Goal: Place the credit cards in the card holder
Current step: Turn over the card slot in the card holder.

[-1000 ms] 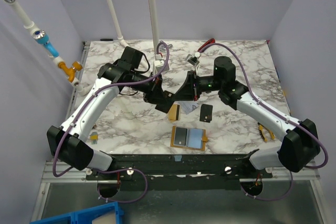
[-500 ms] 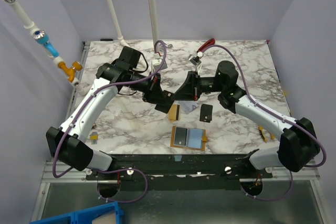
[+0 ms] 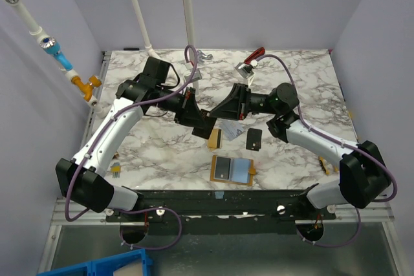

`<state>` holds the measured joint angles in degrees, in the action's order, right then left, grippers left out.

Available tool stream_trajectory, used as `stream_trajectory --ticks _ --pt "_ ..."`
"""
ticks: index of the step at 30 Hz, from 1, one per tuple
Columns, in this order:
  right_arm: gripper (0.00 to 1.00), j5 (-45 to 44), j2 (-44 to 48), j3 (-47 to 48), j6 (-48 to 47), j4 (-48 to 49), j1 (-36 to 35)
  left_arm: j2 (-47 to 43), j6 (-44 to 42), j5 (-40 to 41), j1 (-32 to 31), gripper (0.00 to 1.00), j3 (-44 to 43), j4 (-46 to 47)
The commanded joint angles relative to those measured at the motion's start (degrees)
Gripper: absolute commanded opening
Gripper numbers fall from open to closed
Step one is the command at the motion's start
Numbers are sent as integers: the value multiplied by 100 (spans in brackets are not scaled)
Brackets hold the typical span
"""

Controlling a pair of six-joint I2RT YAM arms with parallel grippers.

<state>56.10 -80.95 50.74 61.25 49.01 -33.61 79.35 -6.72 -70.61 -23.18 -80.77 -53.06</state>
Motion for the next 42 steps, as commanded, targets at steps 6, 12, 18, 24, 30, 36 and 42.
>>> stream_trajectory --ticks 6,12,18,24,30,36,42 --pt "23 -250 -127 -196 355 671 -32 -181 1081 -611 413 0 231 1016" --pt "26 -351 -150 -179 278 531 -41 -230 1364 -606 474 0 323 1326" --pt "19 -450 -310 2 297 495 -132 -270 1609 -551 473 0 509 1656" --pt "1 -525 -584 72 444 596 -195 -292 1727 -481 473 0 478 1754" --pt "1 -651 -343 143 -118 -341 -189 -387 1374 -314 481 47 512 1365" --pt "1 -499 -143 226 -496 -1111 -142 -539 975 -212 566 55 520 1065" --pt "1 -326 65 403 -991 -2059 -138 -588 818 -10 629 46 634 1007"
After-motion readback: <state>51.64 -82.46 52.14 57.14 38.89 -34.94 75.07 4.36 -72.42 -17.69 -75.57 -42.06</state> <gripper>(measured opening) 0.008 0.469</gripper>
